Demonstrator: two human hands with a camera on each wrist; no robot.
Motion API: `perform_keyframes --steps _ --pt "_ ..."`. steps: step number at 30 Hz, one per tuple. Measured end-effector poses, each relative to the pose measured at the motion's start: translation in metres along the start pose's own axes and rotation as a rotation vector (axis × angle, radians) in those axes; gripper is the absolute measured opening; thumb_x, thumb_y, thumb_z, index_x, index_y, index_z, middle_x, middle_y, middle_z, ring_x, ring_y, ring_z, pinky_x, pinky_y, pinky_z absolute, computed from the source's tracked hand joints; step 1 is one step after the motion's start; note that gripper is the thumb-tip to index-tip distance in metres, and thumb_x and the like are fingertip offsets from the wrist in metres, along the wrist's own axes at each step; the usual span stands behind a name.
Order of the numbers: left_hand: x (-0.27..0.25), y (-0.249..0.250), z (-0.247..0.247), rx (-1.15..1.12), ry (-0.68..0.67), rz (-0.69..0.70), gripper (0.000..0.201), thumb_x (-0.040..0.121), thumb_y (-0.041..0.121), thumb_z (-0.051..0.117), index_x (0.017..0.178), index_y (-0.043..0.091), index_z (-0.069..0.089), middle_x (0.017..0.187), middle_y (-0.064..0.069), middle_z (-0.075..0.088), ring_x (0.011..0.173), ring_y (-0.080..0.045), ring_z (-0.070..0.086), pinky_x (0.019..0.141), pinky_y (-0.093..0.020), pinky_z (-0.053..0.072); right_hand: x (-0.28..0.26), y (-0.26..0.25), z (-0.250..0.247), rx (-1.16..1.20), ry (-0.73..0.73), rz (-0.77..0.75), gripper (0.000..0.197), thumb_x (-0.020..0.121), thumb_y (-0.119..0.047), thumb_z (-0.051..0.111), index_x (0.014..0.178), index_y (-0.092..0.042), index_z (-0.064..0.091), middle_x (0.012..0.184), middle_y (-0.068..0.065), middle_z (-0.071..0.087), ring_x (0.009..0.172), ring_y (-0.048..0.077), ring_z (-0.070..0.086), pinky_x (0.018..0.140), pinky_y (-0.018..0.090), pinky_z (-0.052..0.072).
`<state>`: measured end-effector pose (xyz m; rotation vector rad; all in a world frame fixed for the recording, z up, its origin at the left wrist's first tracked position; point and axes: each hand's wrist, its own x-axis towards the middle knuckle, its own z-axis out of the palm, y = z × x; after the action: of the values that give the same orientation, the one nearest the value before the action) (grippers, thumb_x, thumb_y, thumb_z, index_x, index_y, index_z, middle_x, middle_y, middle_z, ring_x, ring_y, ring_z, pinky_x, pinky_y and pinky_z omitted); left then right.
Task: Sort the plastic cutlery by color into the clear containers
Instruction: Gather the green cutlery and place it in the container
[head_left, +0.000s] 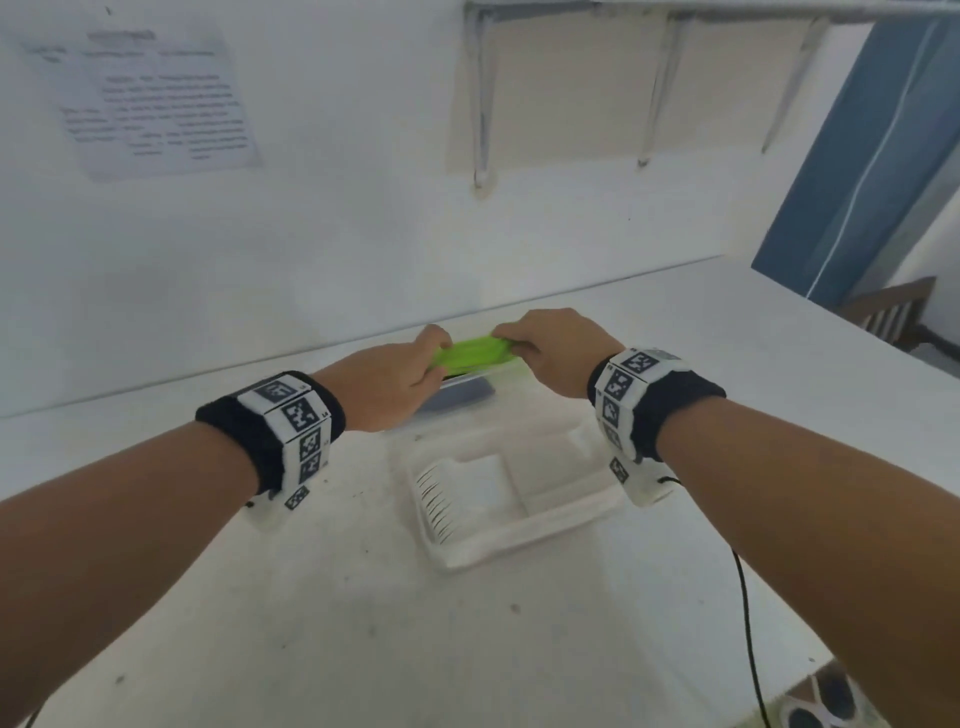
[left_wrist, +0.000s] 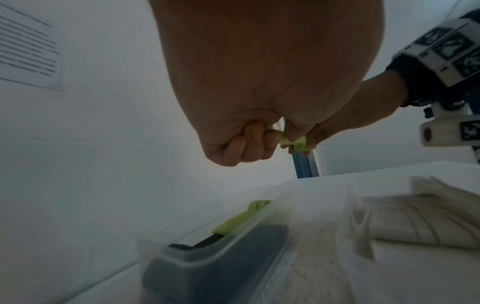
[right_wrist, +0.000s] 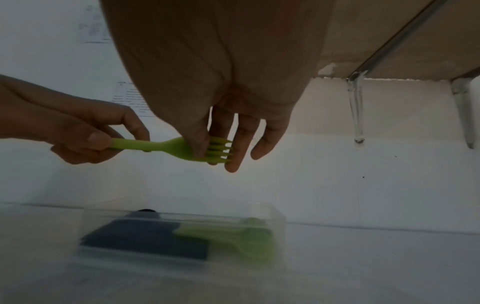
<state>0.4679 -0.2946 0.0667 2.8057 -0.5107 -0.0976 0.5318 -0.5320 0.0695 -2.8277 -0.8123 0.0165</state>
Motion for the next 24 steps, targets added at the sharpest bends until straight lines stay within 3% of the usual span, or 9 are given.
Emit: perform_keyframes --steps 2,4,7,9,14,17,20,24 --pt "0.022 0.006 0.001 -0.005 0.022 -0.039 0.022 0.11 0.032 0.035 0.13 0.025 0.037 0.072 0.004 0.054 0.057 -0.016 0.05 0.055 -0.034 0.034 0.015 0.023 -0.008 -0.003 -0.004 -0.033 0.036 0.106 -0.023 0.045 0.138 -0.029 0.061 0.129 0.003 0.064 0.12 0.028 0.055 0.098 0.034 0.041" --pt "0.045 0.007 0.001 -0.024 0.022 -0.076 0.022 0.11 0.029 0.037 0.13 0.022 0.041 0.079 0.005 0.053 0.066 -0.014 0.052 0.061 -0.034 0.035 0.03 0.043 -0.014 0.026 -0.008 -0.057 0.031 0.104 -0.024 0.05 0.131 -0.029 0.065 0.128 -0.001 0.067 0.12 0.024 0.057 0.099 0.031 0.042" --pt "0.073 0.001 0.003 -0.002 0.017 -0.14 0.025 0.108 0.028 0.043 0.131 0.02 0.049 0.103 0.0 0.05 0.101 -0.025 0.049 0.088 -0.039 0.04 0.053 0.064 -0.017 0.035 -0.05 -0.074 0.03 0.103 -0.026 0.053 0.13 -0.029 0.066 0.131 -0.002 0.066 0.122 0.023 0.057 0.102 0.032 0.044" --pt "0.091 -0.004 0.008 0.036 0.011 -0.182 0.023 0.106 0.028 0.048 0.127 0.021 0.054 0.11 0.0 0.046 0.109 -0.027 0.042 0.097 -0.041 0.038 0.067 0.073 -0.015 0.001 -0.092 -0.091 0.03 0.103 -0.027 0.054 0.131 -0.028 0.065 0.131 0.002 0.063 0.122 0.025 0.056 0.102 0.034 0.042" --pt "0.116 -0.01 0.021 -0.011 -0.067 -0.208 0.018 0.1 0.026 0.063 0.115 0.017 0.064 0.105 0.003 0.055 0.097 -0.019 0.051 0.079 -0.027 0.032 0.089 0.087 -0.004 -0.037 -0.211 -0.098 0.035 0.098 -0.03 0.062 0.134 -0.027 0.065 0.137 0.002 0.058 0.129 0.023 0.051 0.106 0.033 0.039" --pt "0.123 -0.017 0.023 -0.03 -0.106 -0.248 0.023 0.097 0.029 0.068 0.117 0.018 0.068 0.103 0.009 0.058 0.092 -0.013 0.052 0.081 -0.023 0.034 0.098 0.094 0.004 -0.022 -0.282 -0.088 0.039 0.094 -0.035 0.071 0.132 -0.028 0.067 0.136 -0.003 0.062 0.126 0.022 0.054 0.106 0.036 0.044" --pt "0.126 -0.019 0.024 -0.038 -0.146 -0.283 0.028 0.095 0.03 0.071 0.121 0.019 0.07 0.113 0.005 0.064 0.095 -0.01 0.053 0.085 -0.022 0.036 0.108 0.097 0.013 -0.028 -0.326 -0.084 0.039 0.091 -0.04 0.074 0.128 -0.029 0.07 0.126 -0.004 0.068 0.116 0.022 0.06 0.1 0.036 0.049" --pt "0.131 -0.016 0.023 0.008 -0.216 -0.277 0.031 0.096 0.03 0.07 0.124 0.017 0.072 0.122 0.0 0.068 0.104 -0.014 0.058 0.085 -0.019 0.035 0.122 0.098 0.023 -0.054 -0.39 -0.093 0.031 0.09 -0.041 0.074 0.12 -0.033 0.075 0.111 -0.008 0.072 0.093 0.015 0.057 0.084 0.027 0.046"
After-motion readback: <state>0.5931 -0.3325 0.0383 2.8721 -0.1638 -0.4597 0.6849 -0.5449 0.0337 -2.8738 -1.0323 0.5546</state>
